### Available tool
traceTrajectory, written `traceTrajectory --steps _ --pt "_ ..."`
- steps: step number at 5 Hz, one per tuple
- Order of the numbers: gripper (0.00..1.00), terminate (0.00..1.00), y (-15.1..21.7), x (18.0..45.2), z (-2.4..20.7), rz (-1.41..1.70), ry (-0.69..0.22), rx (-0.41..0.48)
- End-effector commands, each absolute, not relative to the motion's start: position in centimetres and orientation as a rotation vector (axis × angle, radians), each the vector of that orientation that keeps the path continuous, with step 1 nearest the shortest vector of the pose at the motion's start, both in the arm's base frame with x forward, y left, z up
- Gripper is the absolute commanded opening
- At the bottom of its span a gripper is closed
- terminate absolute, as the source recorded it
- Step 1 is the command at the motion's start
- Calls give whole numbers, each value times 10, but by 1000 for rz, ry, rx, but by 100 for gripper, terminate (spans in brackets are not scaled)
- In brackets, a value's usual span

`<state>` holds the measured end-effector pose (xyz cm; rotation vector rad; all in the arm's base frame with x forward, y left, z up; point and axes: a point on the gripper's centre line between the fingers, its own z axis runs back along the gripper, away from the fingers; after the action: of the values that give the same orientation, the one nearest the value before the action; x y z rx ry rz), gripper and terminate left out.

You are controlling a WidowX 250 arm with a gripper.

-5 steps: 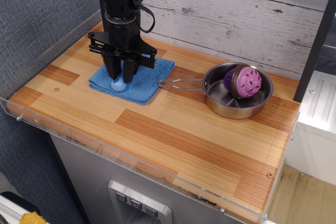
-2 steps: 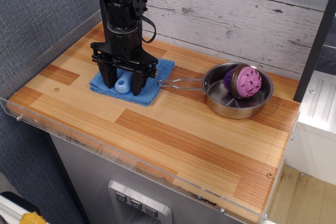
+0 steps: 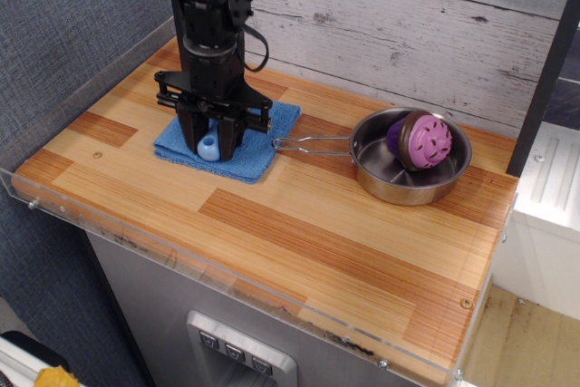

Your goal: PICK UP THE SPOON AND PUT ANOTHER SIDE OF THE TABLE

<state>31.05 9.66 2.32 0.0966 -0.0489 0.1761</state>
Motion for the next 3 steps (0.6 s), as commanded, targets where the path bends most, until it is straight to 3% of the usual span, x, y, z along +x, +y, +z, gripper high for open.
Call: traceTrajectory --steps 1,2,3 --pt "0 0 84 292 94 136 -239 69" --pt "0 0 53 271 106 61 -257 38" --pt "0 0 7 252 97 -51 -229 -30"
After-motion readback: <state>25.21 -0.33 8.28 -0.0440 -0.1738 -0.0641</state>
